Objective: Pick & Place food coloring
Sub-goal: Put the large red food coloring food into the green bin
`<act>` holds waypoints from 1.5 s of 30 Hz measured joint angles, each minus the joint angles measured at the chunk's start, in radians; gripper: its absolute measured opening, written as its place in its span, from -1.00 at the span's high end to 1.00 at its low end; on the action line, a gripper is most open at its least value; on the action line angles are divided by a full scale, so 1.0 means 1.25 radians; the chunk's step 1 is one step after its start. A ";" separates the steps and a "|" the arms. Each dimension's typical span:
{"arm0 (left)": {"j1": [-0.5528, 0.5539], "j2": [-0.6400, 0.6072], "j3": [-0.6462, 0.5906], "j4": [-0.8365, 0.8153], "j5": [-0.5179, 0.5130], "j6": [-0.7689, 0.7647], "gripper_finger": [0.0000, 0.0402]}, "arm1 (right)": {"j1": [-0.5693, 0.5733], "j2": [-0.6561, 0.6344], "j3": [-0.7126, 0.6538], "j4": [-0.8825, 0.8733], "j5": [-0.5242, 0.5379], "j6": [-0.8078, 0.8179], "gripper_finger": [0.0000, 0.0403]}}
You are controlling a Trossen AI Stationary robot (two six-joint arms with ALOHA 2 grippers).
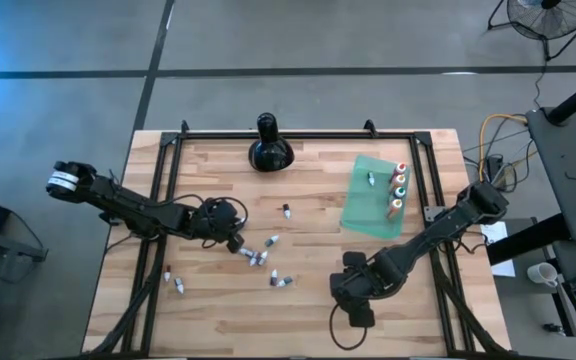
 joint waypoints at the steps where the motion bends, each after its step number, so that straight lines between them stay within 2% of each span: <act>1: 0.000 0.000 -0.004 0.000 0.000 -0.005 0.60 | 0.000 0.000 0.000 -0.004 0.007 -0.001 0.07; 17: 0.000 0.000 -0.009 0.005 0.001 -0.030 0.60 | 0.000 0.000 -0.011 -0.012 0.028 -0.014 0.37; 22: 0.000 0.000 -0.010 0.007 0.001 -0.041 0.60 | -0.003 0.000 -0.005 -0.023 0.041 0.073 0.49; 24: 0.000 0.000 -0.010 0.007 0.001 -0.050 0.60 | -0.002 0.001 0.008 -0.055 0.080 0.131 0.49; 27: 0.000 0.000 -0.010 0.007 0.001 -0.054 0.60 | -0.001 -0.008 0.049 -0.175 0.206 0.275 0.49; 30: 0.000 0.000 -0.010 0.007 0.001 -0.055 0.60 | 0.003 -0.038 0.111 -0.433 0.379 0.484 0.49; 32: 0.000 0.000 -0.010 0.009 0.001 -0.055 0.60 | 0.013 -0.067 0.146 -0.607 0.471 0.672 0.49; 33: 0.000 0.000 -0.010 0.009 0.001 -0.055 0.60 | 0.014 -0.088 0.142 -0.611 0.485 0.717 0.49; 34: 0.000 0.000 -0.010 0.013 0.001 -0.055 0.60 | 0.013 -0.130 0.117 -0.569 0.489 0.702 0.49; 36: 0.000 -0.001 -0.010 0.016 0.001 -0.055 0.60 | 0.007 -0.185 0.066 -0.542 0.444 0.726 0.49; 38: 0.000 -0.001 -0.010 0.022 0.001 -0.050 0.60 | -0.009 -0.214 0.028 -0.583 0.409 0.819 0.49; 42: 0.000 -0.001 -0.011 0.027 0.006 -0.058 0.60 | -0.015 -0.272 -0.062 -0.593 0.424 1.004 0.49; 45: 0.000 -0.001 -0.012 0.031 0.014 -0.075 0.60 | -0.024 -0.306 -0.136 -0.598 0.388 1.073 0.49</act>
